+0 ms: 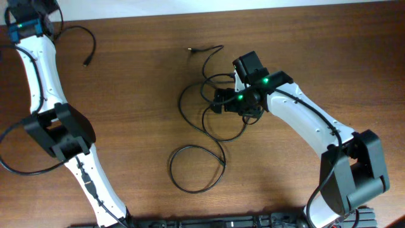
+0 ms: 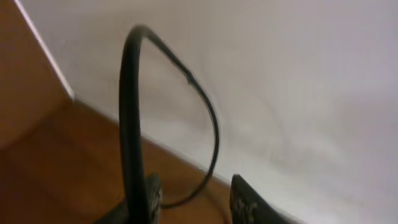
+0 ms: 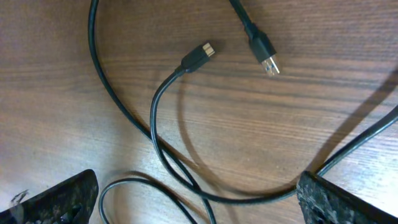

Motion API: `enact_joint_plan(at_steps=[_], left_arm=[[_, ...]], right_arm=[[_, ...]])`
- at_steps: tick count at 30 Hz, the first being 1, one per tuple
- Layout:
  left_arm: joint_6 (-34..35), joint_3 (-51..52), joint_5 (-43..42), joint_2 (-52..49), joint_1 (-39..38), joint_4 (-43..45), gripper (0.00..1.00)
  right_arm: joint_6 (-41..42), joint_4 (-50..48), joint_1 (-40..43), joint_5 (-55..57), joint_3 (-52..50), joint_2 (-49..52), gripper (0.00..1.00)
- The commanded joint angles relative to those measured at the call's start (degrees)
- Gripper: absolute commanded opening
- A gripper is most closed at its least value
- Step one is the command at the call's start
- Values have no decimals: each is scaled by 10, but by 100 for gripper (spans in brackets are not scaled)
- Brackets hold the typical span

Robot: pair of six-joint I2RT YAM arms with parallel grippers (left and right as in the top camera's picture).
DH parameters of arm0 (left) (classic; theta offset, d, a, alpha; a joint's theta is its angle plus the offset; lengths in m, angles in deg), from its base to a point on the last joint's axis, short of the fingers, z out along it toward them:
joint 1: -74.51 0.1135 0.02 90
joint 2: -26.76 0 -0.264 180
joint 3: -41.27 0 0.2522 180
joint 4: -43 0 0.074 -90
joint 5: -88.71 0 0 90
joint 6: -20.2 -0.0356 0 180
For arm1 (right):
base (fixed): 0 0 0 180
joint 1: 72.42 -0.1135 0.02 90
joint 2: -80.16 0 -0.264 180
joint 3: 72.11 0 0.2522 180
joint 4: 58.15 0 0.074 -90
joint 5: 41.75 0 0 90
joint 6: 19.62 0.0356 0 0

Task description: Untangle cables

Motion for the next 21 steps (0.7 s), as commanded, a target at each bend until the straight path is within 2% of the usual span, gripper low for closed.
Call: enact_joint_plan(at_steps=[1, 2, 3, 4, 5, 7, 8, 9, 14, 16, 19, 21], left_arm=[[-7, -5, -4, -16, 1, -58, 41], [-7, -5, -4, -16, 1, -79, 41], [-7, -5, -4, -16, 1, -94, 48], [-7, -5, -4, -15, 1, -106, 61], [-7, -5, -4, -13, 1, -119, 65], [-7, -5, -4, -5, 1, -140, 88], [-7, -5, -4, -1, 1, -145, 96], [-7, -5, -4, 9, 1, -153, 99], [-7, -5, 5, 49, 1, -160, 99], [-7, -5, 54, 57, 1, -177, 99], [-7, -5, 143, 56, 1, -252, 99], [-7, -5, 123, 56, 1, -293, 99]], right_arm=[[-1, 1, -2, 5, -3, 1, 100], [-1, 1, -2, 5, -3, 1, 100], [-1, 1, -2, 5, -3, 1, 100], [-1, 2, -2, 4, -3, 1, 100], [-1, 2, -2, 3, -3, 1, 100], [-1, 4, -2, 3, -3, 1, 100], [-2, 4, -2, 3, -3, 1, 100], [-1, 6, -2, 3, -3, 1, 100], [-2, 11, -2, 0, -3, 1, 100], [-2, 10, -2, -9, -3, 1, 100], [-1, 10, -2, -10, -3, 1, 100], [-1, 10, -2, -15, -3, 1, 100]])
